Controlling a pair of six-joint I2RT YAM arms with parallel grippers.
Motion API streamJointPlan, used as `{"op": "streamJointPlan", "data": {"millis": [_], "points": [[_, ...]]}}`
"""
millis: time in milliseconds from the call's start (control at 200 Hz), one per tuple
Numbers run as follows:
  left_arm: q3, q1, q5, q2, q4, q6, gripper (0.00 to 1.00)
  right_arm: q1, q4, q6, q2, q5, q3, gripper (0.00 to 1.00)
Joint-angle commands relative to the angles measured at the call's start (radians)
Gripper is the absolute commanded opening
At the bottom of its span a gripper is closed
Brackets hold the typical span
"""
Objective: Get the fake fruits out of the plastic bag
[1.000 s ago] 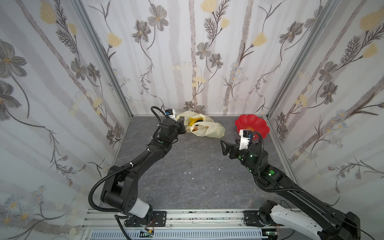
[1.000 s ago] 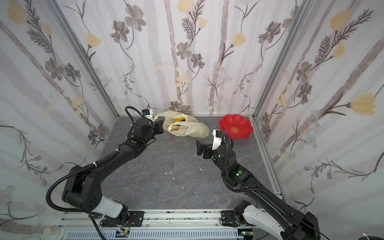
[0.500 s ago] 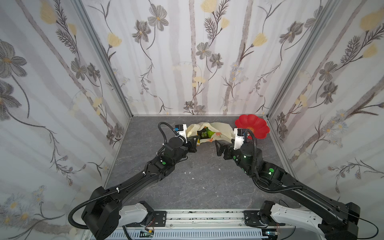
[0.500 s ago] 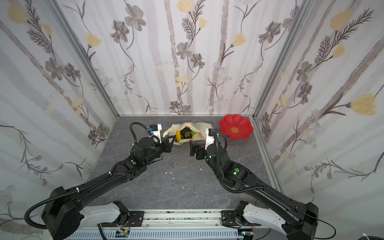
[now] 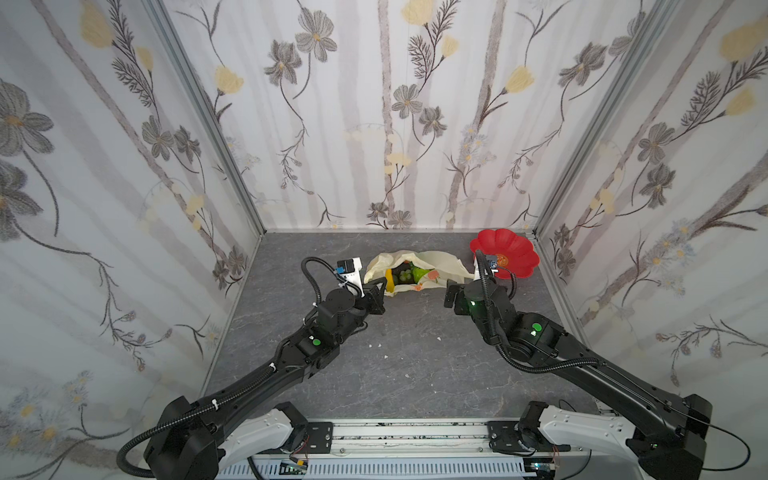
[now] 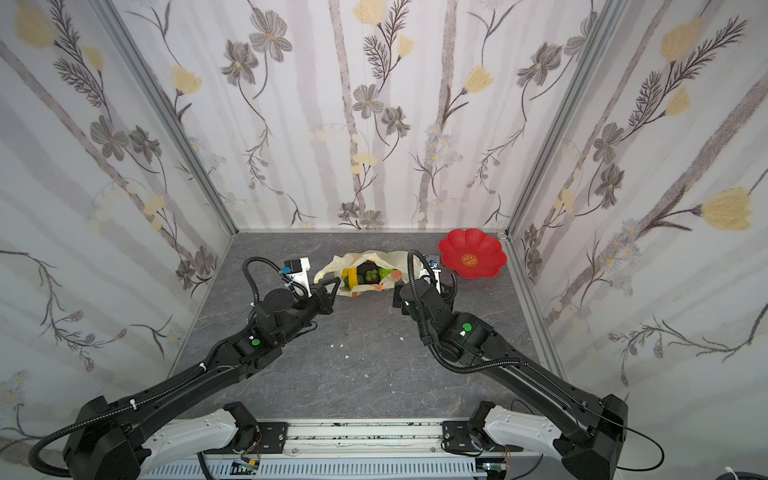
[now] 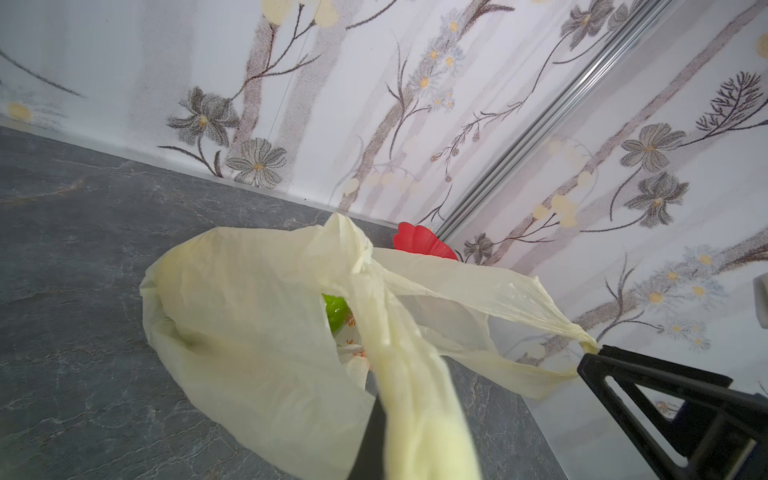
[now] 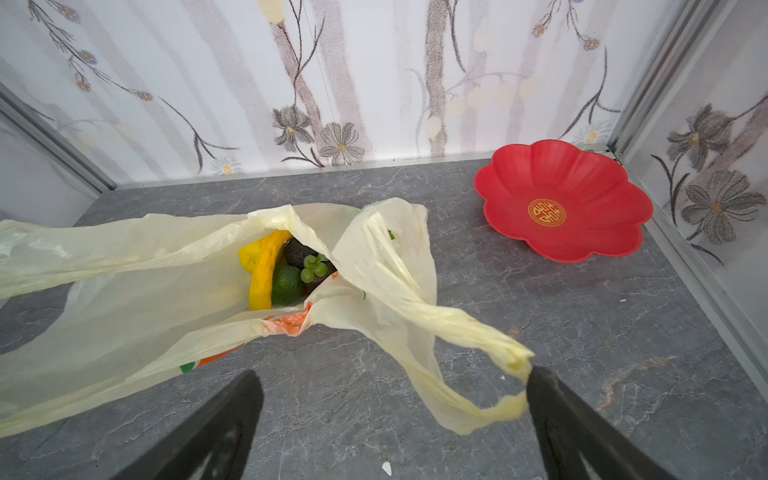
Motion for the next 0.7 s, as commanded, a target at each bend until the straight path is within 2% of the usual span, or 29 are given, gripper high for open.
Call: {"op": "streamJointPlan", "data": {"millis": [0, 125, 145, 245, 325, 495, 620, 694], "points": [[-0.008, -0.001, -0.024, -0.011, 0.031, 0.005, 0.0, -0.017, -0.029, 0.006, -0.003, 0.022, 0.005, 1.0], [-0.01, 0.0, -0.021, -0.014, 0.03, 0.004, 0.0, -0.046, -0.031, 0.036, -0.016, -0.013, -0.024, 1.0], [-0.01, -0.001, -0.019, -0.014, 0.03, 0.004, 0.0, -0.079, -0.017, 0.033, -0.022, -0.03, -0.035, 1.0], [-0.011, 0.0, -0.012, -0.011, 0.028, -0.001, 0.0, -0.104, 0.068, 0.019, -0.033, -0.15, -0.083, 0.97], [-0.003, 0.001, 0.008, -0.001, 0.025, 0.005, 0.0, -0.11, 0.109, 0.02, -0.016, -0.186, -0.105, 0.93], [0.076, 0.002, -0.005, 0.025, -0.101, 0.05, 0.0, -0.169, 0.132, 0.02, 0.03, -0.218, -0.102, 0.55], [0.156, 0.021, 0.012, 0.053, -0.174, 0.07, 0.0, -0.215, 0.205, 0.0, 0.014, -0.306, -0.099, 0.2], [0.202, 0.045, 0.045, 0.075, -0.182, 0.063, 0.0, -0.239, 0.217, -0.004, 0.006, -0.332, -0.071, 0.07]]}}
